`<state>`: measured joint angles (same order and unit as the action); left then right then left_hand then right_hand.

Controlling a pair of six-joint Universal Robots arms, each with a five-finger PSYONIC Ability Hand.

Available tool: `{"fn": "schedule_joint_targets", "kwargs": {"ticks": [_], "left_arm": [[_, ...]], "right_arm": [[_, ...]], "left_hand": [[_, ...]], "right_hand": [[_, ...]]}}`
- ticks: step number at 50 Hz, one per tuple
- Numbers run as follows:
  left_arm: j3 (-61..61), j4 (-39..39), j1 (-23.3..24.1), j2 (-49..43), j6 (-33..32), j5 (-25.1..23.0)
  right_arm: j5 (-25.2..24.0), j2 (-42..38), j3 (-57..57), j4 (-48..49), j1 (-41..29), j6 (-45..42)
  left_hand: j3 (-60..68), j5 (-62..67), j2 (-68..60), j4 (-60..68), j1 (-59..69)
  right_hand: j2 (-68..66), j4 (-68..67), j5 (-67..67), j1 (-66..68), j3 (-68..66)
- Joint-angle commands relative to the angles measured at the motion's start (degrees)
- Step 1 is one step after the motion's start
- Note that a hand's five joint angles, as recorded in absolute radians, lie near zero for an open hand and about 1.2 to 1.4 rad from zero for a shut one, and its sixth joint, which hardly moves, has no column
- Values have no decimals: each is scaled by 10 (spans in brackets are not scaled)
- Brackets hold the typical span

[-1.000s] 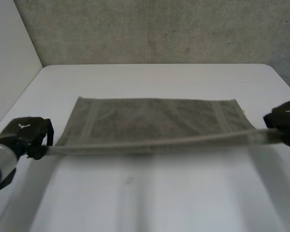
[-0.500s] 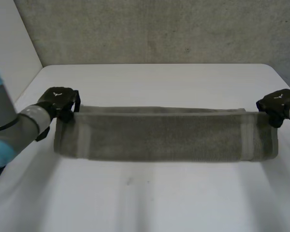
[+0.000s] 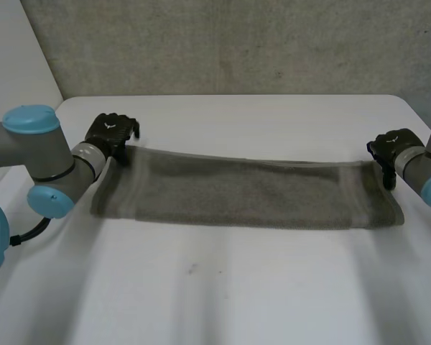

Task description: Fold the towel.

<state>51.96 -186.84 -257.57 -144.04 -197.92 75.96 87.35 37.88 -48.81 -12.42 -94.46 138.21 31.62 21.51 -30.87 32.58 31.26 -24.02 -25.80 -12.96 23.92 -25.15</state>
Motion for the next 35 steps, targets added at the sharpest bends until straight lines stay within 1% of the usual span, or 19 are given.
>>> {"fn": "schedule_joint_targets", "kwargs": {"ticks": [1,2,4,5,7,8,9,10,12,13,14,15,17,18,20,24,26,31,35], "left_arm": [[24,-4,8,9,2,1],[24,-4,8,9,2,1],[36,-2,8,25,3,2],[50,-2,8,47,6,3],[71,-2,8,73,17,2],[96,-4,6,97,33,2],[123,-5,3,127,54,2],[124,-5,3,127,54,2],[181,-6,0,195,96,2],[181,-6,0,195,97,2],[212,-7,-1,225,116,1],[213,-7,-1,226,116,1],[274,-12,-3,290,145,-1],[274,-12,-3,290,145,-1],[332,-24,-5,341,163,0],[385,-49,-4,375,176,1],[431,-87,-3,399,185,1],[479,-144,-2,413,193,2],[506,-176,0,413,202,2]], "right_arm": [[20,33,-15,72,-7,50],[20,33,-16,72,-7,51],[19,84,-43,94,-5,89],[19,84,-43,94,-5,89],[14,135,-77,104,-3,115],[14,135,-77,104,-3,115],[5,164,-96,104,-2,123],[5,164,-96,104,-2,123],[-12,222,-151,99,-2,126],[-12,222,-152,99,-2,126],[-21,250,-184,99,-2,126],[-28,277,-217,99,-1,126],[-35,300,-249,98,-1,124],[-41,320,-280,95,-1,122],[-49,334,-311,89,0,120],[-74,354,-384,71,1,121],[-82,355,-403,73,2,119],[-109,354,-448,76,28,114],[-151,339,-483,105,52,104]], "left_hand": [[-214,-213,207,-224,-210],[-214,-213,207,-224,-210],[-216,-215,208,-225,-212],[-214,-213,207,-224,-210],[-214,-213,207,-224,-210],[-214,-213,207,-224,-210],[-214,-213,207,-224,-210],[-214,-213,207,-224,-210],[-214,-213,207,-224,-210],[-214,-213,207,-224,-210],[-214,-213,207,-224,-210],[-214,-213,207,-224,-210],[-214,-213,207,-224,-210],[-214,-213,207,-224,-210],[-214,-213,207,-224,-210],[-214,-213,207,-224,-210],[-214,-213,207,-224,-210],[-214,-213,207,-224,-210],[-214,-213,207,-224,-210]], "right_hand": [[140,158,130,-139,152],[140,158,130,-139,152],[140,158,130,-139,152],[140,158,130,-139,152],[140,158,130,-139,152],[140,158,130,-139,152],[140,158,130,-139,152],[140,158,130,-139,152],[140,158,130,-139,152],[140,158,130,-139,152],[140,158,130,-139,152],[140,158,130,-139,152],[140,158,130,-139,152],[140,158,130,-139,152],[140,158,130,-139,152],[140,158,130,-139,152],[116,134,106,-115,127],[70,88,60,-69,82],[23,41,13,-22,35]]}}
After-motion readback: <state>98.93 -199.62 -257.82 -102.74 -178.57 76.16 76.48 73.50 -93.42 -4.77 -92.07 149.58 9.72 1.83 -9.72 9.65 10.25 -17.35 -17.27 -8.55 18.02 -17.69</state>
